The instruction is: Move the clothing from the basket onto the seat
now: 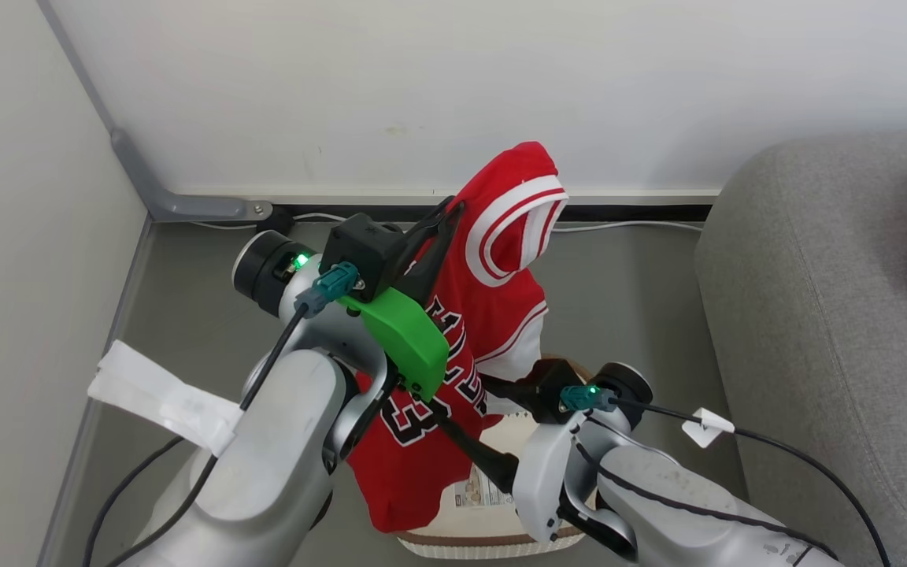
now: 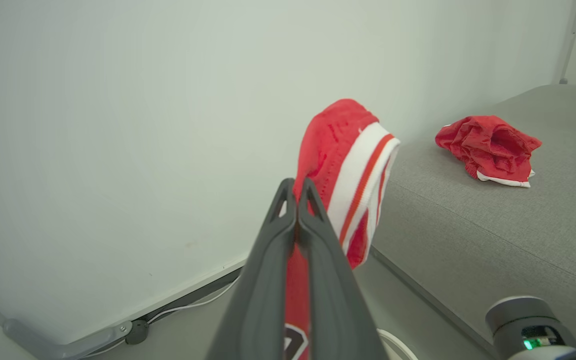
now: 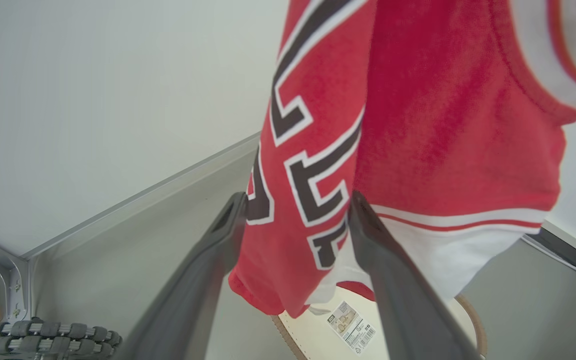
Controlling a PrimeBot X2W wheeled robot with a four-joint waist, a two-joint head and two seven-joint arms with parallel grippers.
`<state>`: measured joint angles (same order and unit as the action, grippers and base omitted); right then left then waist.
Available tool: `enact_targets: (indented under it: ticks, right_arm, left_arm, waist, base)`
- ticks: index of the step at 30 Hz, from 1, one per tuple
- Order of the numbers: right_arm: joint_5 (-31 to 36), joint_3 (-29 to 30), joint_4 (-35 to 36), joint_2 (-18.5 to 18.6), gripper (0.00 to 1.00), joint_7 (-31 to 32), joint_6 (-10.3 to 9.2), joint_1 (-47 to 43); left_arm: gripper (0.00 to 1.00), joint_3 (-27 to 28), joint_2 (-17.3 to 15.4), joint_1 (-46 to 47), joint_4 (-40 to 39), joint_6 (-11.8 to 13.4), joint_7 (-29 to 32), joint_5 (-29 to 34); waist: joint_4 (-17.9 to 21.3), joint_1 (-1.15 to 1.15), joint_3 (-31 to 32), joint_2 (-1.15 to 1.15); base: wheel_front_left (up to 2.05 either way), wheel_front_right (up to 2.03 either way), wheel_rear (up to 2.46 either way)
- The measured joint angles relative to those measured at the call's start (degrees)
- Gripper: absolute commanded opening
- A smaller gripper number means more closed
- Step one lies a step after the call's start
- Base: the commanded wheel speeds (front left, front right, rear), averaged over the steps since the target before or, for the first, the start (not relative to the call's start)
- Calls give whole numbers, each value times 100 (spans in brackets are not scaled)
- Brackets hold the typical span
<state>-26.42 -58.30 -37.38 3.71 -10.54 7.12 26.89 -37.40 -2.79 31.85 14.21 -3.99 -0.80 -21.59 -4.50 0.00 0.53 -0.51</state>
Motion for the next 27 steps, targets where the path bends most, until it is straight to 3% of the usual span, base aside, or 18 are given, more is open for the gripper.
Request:
enact_targets:
  ticks: [8,9,10,11,12,13,24,27]
  right_arm:
    - [-232,-335,-222,0,100,-71,0,297]
    - [-249,-392,-229,-2,75,-97,0,323]
    - [-260,-454,-231,-3,42,-110,0,346]
    - [-279,-523,-236,-3,34,-122,0,368]
    - [-294,-573,-247,-8,7,-143,0,383]
    - [-320,-620,-260,-10,0,-157,0,399]
    - [-735,-804,-123,-12,0,-313,1,605]
    - [-818,-712,-53,-3,0,-355,1,653]
  left_arm:
    - [0,-110,8,15,-269,53,69,-158]
    - [0,-121,8,15,-298,56,74,-158]
    - [0,-131,8,15,-326,56,75,-158]
    - [0,-137,9,15,-353,58,76,-158]
    - [0,-143,10,15,-371,83,78,-159]
    - [0,-144,10,15,-390,107,101,-169]
    - [0,162,-42,-42,-417,409,167,-221]
    - [69,274,-110,-166,-377,456,165,-301]
  waist:
    - [-71,0,-24,0]
    - [-76,0,-27,0]
    - [-78,0,-30,0]
    - [-80,0,-31,0]
    - [-81,0,-34,0]
    - [-81,0,-36,0]
    - [85,0,-76,0]
    - [172,0,-84,0]
  base:
    - [0,0,0]
    - [0,0,0]
    - [0,0,0]
    - [0,0,0]
    - [0,0,0]
    - [0,0,0]
    - [0,0,0]
    - [0,0,0]
